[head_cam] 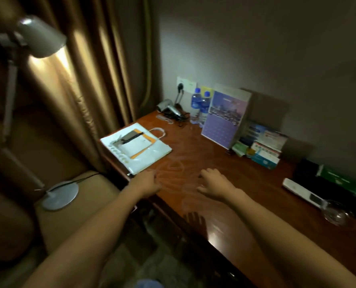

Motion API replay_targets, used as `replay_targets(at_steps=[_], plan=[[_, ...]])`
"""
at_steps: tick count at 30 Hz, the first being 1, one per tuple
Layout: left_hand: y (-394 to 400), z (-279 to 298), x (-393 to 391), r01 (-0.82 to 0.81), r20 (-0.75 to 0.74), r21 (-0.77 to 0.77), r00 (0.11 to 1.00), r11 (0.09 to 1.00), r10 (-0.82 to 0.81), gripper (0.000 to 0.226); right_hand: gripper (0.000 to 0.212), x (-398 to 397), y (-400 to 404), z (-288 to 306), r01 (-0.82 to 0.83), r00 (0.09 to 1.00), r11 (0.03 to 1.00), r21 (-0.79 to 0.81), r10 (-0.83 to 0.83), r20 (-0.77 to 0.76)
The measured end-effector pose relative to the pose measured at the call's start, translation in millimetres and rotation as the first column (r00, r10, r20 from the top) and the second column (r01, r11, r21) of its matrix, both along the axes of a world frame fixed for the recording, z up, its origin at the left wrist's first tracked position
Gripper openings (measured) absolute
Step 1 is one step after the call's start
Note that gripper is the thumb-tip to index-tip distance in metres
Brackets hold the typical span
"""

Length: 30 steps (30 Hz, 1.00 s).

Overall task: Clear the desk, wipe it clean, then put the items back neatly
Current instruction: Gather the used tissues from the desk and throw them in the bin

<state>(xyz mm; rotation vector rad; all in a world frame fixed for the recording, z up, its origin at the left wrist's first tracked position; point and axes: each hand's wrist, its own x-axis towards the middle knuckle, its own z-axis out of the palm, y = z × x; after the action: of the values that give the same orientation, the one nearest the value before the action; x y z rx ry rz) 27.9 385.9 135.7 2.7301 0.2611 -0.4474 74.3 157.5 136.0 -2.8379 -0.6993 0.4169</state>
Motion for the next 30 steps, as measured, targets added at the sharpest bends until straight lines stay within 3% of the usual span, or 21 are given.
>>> replay_targets(at_steps=[4, 11, 23, 30], plan=[[63, -10, 6, -0.18, 0.03, -0.016, 0.983, 0.984, 0.18, 0.051, 0.049, 26, 60, -9, -0.117, 0.993, 0.993, 0.028, 0.118, -0.012], [159, -27, 49, -0.318, 0.052, -0.053, 0.946, 0.946, 0.321, 0.043, 0.044, 96, 160, -32, -0.212, 0.976, 0.974, 0.076, 0.215, -0.039], [334, -61, 177, -0.409, 0.002, -0.12, 0.911, 0.905, 0.412, 0.038, 0.049, 245, 374, -74, -0.237, 0.96, 0.972, 0.003, 0.235, -0.151], [376, -92, 235, -0.428, -0.05, -0.192, 0.903, 0.883, 0.427, 0.042, 0.052, 300, 449, -102, -0.255, 0.954, 0.965, -0.056, 0.242, -0.175]])
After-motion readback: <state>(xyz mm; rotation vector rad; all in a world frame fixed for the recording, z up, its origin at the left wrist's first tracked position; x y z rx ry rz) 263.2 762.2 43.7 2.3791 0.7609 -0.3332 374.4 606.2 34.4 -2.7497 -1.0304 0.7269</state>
